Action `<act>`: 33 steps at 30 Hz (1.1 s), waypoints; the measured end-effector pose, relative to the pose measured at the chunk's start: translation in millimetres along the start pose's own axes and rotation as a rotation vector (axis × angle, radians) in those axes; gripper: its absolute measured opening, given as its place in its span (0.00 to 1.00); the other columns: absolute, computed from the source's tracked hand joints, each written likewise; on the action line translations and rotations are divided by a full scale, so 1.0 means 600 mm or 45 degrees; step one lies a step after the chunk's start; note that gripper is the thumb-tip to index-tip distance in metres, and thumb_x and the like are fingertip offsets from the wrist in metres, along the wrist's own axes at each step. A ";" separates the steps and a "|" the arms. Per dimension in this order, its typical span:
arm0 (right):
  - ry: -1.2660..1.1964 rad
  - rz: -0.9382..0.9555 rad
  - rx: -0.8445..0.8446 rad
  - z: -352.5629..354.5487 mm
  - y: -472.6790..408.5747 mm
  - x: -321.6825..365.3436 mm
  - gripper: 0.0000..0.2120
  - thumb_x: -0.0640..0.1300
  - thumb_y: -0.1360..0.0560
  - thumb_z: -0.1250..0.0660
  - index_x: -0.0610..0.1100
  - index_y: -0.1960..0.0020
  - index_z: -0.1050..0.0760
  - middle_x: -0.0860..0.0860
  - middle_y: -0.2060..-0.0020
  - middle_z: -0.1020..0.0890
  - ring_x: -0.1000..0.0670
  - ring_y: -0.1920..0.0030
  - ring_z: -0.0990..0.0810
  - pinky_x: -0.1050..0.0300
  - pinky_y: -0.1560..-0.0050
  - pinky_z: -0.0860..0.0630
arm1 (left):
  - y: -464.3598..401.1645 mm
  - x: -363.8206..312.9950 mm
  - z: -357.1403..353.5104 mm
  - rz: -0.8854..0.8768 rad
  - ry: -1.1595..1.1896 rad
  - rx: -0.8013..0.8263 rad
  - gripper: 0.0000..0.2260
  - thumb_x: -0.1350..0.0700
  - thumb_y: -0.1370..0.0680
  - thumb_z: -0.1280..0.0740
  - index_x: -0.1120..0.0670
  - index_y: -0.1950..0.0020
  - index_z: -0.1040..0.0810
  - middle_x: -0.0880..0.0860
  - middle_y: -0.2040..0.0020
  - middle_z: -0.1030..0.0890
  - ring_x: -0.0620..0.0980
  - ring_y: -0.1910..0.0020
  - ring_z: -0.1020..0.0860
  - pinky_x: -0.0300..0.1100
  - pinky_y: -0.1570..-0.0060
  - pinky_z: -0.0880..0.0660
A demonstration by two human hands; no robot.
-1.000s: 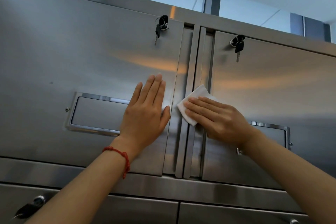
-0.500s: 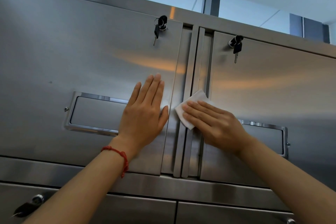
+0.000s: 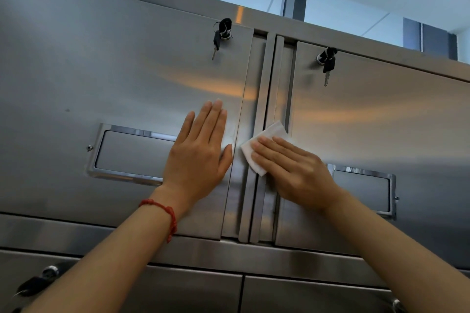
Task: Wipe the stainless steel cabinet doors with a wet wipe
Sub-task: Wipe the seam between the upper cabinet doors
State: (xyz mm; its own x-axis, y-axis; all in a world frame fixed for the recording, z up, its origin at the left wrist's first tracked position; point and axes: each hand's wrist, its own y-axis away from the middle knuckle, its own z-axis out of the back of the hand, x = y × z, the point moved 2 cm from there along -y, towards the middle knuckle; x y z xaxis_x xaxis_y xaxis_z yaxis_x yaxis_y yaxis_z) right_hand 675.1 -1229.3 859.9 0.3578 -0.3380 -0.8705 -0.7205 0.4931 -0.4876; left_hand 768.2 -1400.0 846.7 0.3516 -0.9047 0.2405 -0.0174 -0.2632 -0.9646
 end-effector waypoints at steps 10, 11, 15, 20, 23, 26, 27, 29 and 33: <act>-0.047 0.033 0.061 0.004 0.024 0.024 0.14 0.39 0.24 0.34 0.35 0.42 0.22 0.38 0.42 0.21 0.41 0.39 0.23 0.46 0.37 0.27 | 0.001 0.002 -0.004 0.008 0.000 0.027 0.26 0.48 0.19 0.51 0.64 0.28 0.36 0.63 0.27 0.36 0.58 0.27 0.39 0.56 0.30 0.39; -0.039 0.012 0.044 0.003 0.018 0.020 0.13 0.40 0.24 0.35 0.34 0.42 0.22 0.38 0.42 0.21 0.41 0.39 0.23 0.46 0.37 0.27 | 0.001 0.002 -0.005 0.007 0.000 0.021 0.26 0.49 0.20 0.50 0.65 0.28 0.36 0.63 0.27 0.36 0.58 0.27 0.39 0.56 0.30 0.40; -0.053 -0.063 0.007 -0.003 0.025 0.035 0.14 0.39 0.25 0.33 0.34 0.42 0.22 0.37 0.41 0.22 0.41 0.38 0.24 0.46 0.36 0.28 | 0.001 0.002 -0.004 0.008 0.003 0.016 0.26 0.48 0.19 0.50 0.65 0.28 0.36 0.63 0.27 0.36 0.58 0.27 0.39 0.56 0.30 0.40; -0.064 0.012 0.061 0.000 0.039 0.040 0.15 0.38 0.26 0.31 0.35 0.41 0.23 0.38 0.41 0.22 0.42 0.38 0.24 0.46 0.37 0.27 | 0.001 0.002 -0.004 0.006 0.006 0.033 0.26 0.49 0.19 0.51 0.65 0.27 0.37 0.63 0.27 0.37 0.59 0.27 0.39 0.56 0.30 0.40; -0.041 0.020 0.061 0.002 0.025 0.026 0.14 0.39 0.25 0.33 0.34 0.41 0.23 0.38 0.41 0.21 0.41 0.38 0.23 0.46 0.36 0.28 | 0.001 0.001 -0.003 0.008 0.010 0.020 0.26 0.49 0.20 0.49 0.65 0.27 0.37 0.63 0.27 0.37 0.59 0.27 0.39 0.56 0.30 0.40; -0.052 -0.047 0.029 0.001 0.024 0.036 0.14 0.38 0.25 0.33 0.33 0.42 0.22 0.37 0.41 0.22 0.41 0.38 0.23 0.46 0.37 0.27 | 0.001 0.001 -0.003 0.009 0.013 0.016 0.26 0.49 0.20 0.49 0.65 0.28 0.36 0.63 0.27 0.37 0.59 0.27 0.39 0.56 0.30 0.40; -0.060 -0.058 0.033 0.001 0.029 0.043 0.14 0.38 0.25 0.32 0.33 0.41 0.22 0.37 0.41 0.22 0.41 0.38 0.24 0.46 0.37 0.27 | 0.001 0.001 -0.003 0.010 0.012 0.020 0.26 0.49 0.20 0.49 0.65 0.27 0.37 0.63 0.27 0.37 0.59 0.27 0.39 0.56 0.30 0.40; -0.077 -0.044 0.064 0.000 0.042 0.057 0.15 0.38 0.26 0.31 0.34 0.41 0.22 0.37 0.40 0.22 0.41 0.37 0.24 0.46 0.37 0.27 | 0.001 0.001 -0.002 0.012 0.010 0.028 0.26 0.49 0.20 0.49 0.65 0.27 0.37 0.63 0.27 0.37 0.59 0.27 0.39 0.56 0.30 0.40; -0.084 -0.006 0.075 0.002 0.041 0.050 0.15 0.38 0.26 0.30 0.35 0.41 0.21 0.38 0.41 0.21 0.42 0.38 0.24 0.46 0.38 0.26 | 0.001 0.001 -0.003 0.006 0.008 0.031 0.26 0.49 0.20 0.49 0.65 0.27 0.37 0.63 0.27 0.36 0.59 0.27 0.39 0.56 0.30 0.40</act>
State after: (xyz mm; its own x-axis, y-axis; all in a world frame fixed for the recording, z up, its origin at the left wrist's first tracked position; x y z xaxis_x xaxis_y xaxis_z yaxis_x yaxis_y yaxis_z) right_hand 668.7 -1226.1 821.6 0.4012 -0.2877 -0.8696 -0.6829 0.5388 -0.4933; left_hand 766.9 -1401.2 846.6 0.3459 -0.9080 0.2363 0.0039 -0.2504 -0.9681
